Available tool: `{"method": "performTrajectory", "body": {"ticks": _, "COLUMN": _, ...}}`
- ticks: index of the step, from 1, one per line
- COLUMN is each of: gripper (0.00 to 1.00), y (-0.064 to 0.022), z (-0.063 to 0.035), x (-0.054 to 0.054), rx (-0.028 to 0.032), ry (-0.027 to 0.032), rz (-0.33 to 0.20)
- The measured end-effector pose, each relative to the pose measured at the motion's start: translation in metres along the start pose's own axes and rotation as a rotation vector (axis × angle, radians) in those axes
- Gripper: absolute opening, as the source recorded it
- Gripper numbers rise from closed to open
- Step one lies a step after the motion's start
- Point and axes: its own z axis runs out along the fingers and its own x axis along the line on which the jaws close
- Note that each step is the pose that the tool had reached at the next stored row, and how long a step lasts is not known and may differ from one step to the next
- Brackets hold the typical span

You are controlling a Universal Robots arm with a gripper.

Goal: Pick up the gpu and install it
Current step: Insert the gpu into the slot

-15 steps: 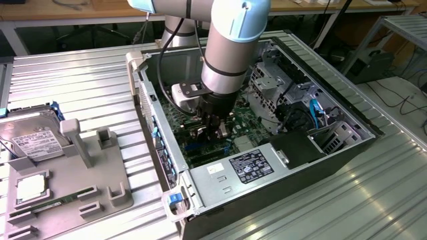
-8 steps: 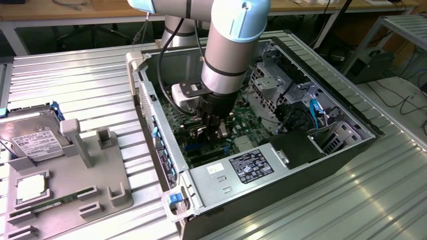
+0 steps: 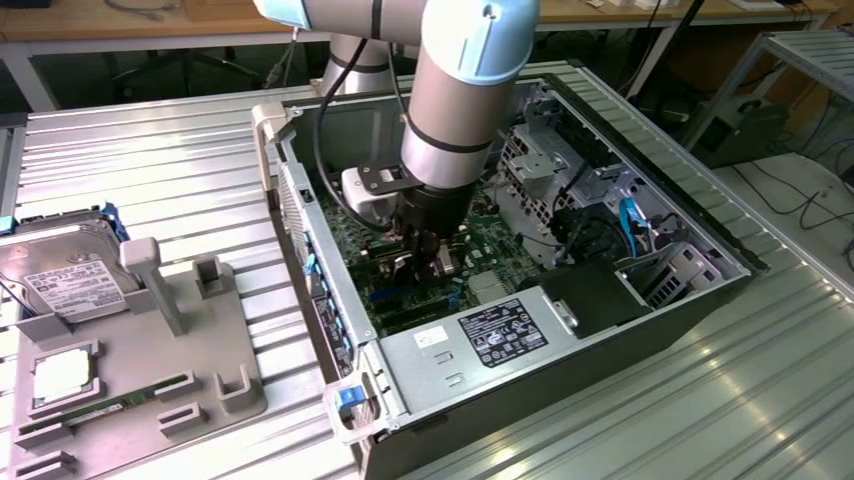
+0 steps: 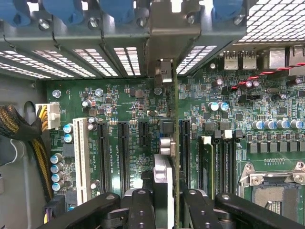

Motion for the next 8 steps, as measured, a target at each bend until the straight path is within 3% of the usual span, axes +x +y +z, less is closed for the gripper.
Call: {"method": "performTrajectory", "body": {"ticks": 8, "gripper": 0.28, "y": 0.0003, "z": -0.0005, "x": -0.0002, "rx": -0.0012, "ry": -0.0026, "rz": 0.000}}
